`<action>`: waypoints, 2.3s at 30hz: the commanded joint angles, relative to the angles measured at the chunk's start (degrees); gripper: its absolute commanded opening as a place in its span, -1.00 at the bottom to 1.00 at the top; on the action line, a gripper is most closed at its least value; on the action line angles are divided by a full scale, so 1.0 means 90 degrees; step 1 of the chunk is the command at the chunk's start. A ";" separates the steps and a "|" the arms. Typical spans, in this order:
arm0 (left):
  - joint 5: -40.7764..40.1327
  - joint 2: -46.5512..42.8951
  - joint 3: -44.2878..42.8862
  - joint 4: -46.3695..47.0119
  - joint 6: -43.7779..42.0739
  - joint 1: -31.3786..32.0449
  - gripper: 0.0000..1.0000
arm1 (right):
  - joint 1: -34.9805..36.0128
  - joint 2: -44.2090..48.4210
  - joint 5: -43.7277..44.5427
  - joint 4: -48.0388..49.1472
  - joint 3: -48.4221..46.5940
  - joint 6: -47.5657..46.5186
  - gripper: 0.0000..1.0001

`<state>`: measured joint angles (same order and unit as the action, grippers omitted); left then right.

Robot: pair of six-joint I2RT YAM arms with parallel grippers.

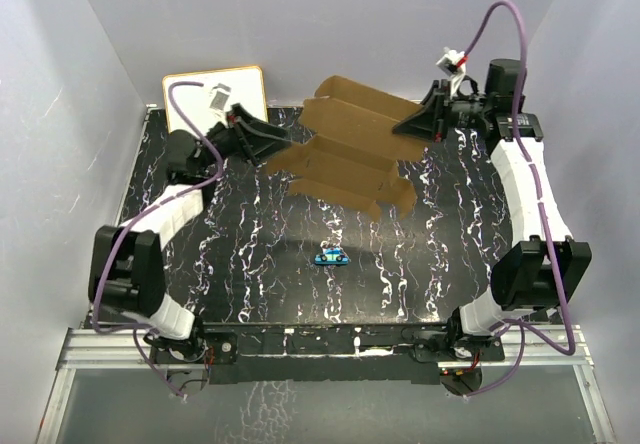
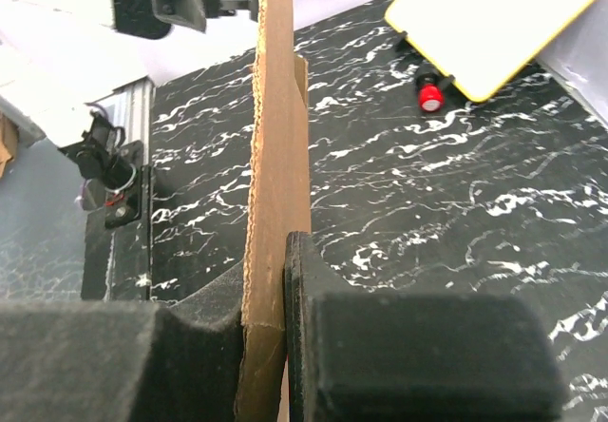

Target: Fold the paper box

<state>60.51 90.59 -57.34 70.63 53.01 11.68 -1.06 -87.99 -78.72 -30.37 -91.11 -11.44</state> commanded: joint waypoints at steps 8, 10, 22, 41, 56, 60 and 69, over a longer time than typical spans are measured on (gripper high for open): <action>-0.2039 -0.2186 0.1773 -0.1412 -0.0787 -0.1491 0.67 | -0.0412 0.0414 -0.0316 0.1246 -0.0310 0.1103 -0.84; -0.2179 -0.2170 0.1976 -0.1558 -0.0800 -0.1516 0.49 | -0.0410 0.0366 -0.0219 0.1246 -0.0479 0.1187 -0.84; -0.2274 -0.1722 0.3230 0.0234 -0.0885 -0.1025 -0.28 | -0.0411 0.0315 -0.0259 0.1585 -0.0691 0.1717 -0.84; -0.1984 -0.0590 0.2919 0.1496 -0.0666 -0.0342 -0.22 | -0.0417 0.0333 -0.0415 0.2294 -0.0634 0.2473 -0.84; -0.1505 0.0110 0.2545 0.3264 0.0308 -0.0275 -0.13 | -0.0409 0.0363 -0.0595 0.2892 -0.0555 0.3059 -0.85; -0.1376 0.0152 0.2427 0.3233 0.0287 -0.0177 -0.05 | -0.0401 0.0362 -0.0641 0.3085 -0.0543 0.3252 -0.84; -0.1014 0.0257 0.2139 0.3310 0.0388 0.0071 0.09 | -0.0398 0.0384 -0.0715 0.3373 -0.0474 0.3528 -0.84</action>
<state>48.80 92.60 -36.05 91.35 56.07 11.57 -4.56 -85.86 -84.05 -4.54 -95.74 18.33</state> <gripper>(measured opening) 0.541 0.098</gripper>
